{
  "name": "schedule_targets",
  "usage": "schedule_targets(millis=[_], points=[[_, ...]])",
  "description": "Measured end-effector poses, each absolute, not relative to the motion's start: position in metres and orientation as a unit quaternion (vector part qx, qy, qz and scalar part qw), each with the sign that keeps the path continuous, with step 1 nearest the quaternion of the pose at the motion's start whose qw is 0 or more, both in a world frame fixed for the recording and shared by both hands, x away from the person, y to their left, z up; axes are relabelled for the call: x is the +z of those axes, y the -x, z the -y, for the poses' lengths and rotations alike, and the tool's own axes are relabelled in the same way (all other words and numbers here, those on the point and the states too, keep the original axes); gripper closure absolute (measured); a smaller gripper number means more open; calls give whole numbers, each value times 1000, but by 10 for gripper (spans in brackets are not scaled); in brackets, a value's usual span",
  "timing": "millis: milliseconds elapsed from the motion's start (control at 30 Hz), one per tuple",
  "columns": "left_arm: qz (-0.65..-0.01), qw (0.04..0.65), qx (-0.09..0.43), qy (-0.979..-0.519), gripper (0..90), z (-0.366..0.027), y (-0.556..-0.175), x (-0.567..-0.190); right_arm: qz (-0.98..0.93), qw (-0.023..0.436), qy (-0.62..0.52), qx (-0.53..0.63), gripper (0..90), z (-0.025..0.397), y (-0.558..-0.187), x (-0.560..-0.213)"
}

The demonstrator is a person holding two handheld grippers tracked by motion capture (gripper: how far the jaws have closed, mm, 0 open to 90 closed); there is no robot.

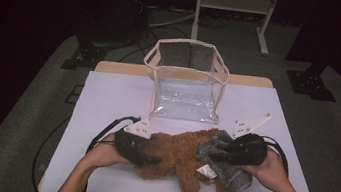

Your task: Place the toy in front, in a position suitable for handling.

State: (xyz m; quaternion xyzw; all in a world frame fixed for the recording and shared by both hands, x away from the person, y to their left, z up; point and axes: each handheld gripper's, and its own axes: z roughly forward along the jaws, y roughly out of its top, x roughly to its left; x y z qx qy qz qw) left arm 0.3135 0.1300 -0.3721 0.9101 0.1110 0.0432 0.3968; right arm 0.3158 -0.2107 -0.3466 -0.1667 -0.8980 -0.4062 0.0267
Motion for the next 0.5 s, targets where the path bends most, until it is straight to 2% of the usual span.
schedule_targets(millis=[167, 300, 367, 500], points=[[-107, 393, 42, -912, 368, -129, -318, -372, 905, 1, 132, -404, 794, 173, -321, -327], [-112, 398, 45, -909, 368, -132, -316, -374, 919, 2, 108, -381, 793, 140, -329, -332], [-116, 407, 43, -905, 370, -134, -316, -376, 919, 8, 111, -378, 793, 140, -331, -338], [-113, 410, 46, -904, 370, -133, -316, -375, 911, 20, 135, -390, 795, 167, -329, -342]])
